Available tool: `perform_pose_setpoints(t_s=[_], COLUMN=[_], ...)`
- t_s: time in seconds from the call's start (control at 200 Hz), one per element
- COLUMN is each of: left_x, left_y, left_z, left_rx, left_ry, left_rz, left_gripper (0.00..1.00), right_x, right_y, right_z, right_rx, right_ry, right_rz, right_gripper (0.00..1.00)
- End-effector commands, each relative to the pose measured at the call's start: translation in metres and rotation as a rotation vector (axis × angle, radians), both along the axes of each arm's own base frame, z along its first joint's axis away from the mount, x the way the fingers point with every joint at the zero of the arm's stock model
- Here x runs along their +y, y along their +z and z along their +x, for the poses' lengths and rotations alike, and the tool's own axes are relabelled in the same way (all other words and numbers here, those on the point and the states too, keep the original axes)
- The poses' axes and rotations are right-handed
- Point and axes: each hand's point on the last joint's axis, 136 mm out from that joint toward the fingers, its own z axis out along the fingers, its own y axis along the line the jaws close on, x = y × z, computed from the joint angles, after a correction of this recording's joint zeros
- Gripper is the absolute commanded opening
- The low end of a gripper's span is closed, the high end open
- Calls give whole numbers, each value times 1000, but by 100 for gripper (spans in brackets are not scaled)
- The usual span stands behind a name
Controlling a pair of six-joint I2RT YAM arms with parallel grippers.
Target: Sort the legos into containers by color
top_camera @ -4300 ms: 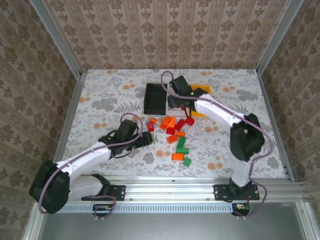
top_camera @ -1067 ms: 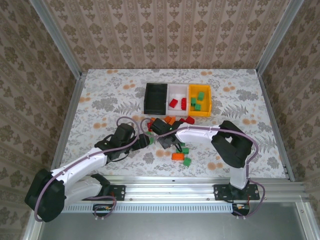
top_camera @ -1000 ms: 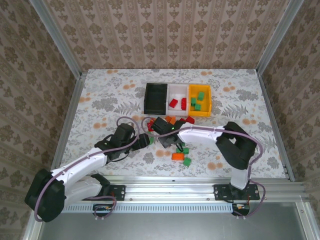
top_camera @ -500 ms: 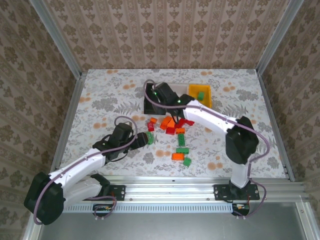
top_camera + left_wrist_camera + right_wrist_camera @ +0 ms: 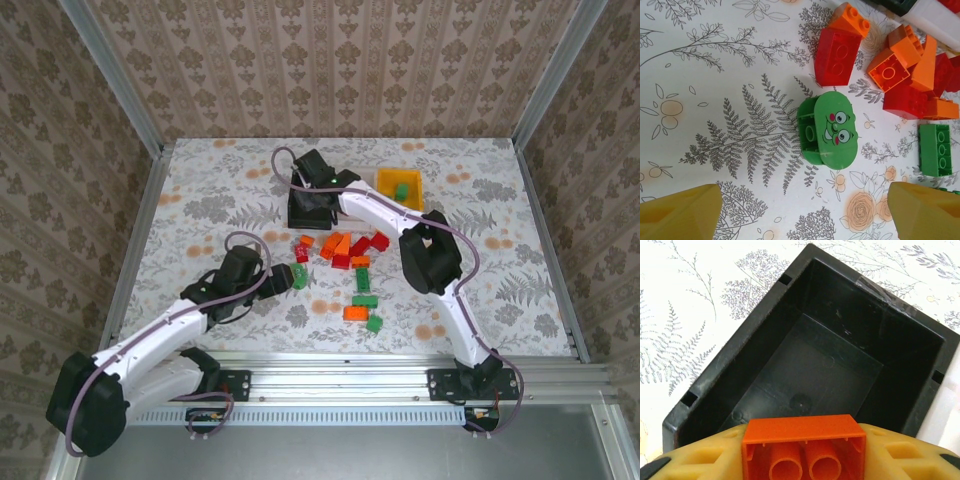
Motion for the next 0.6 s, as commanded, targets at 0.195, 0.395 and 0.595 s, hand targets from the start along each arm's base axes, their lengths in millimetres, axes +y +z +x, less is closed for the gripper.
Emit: perform_pose_setpoints(t_s=[0.195,0.395,0.595], left_x=[-7,-12,-24], left_y=[-3,-3,-13], left_z=[2,5,5], left_rx=[27,38,53], left_ry=[-35,-43,-75], left_rz=[-1,0,13], left_gripper=[88,88,87], right_x=[-3,-21,-82], right_y=[26,65,57], right_z=[-3,-27,-113], right_rx=[-16,-47,-22], right_ry=[22,-30,-199], right_rz=[0,34,83], right_gripper=[61,61,66])
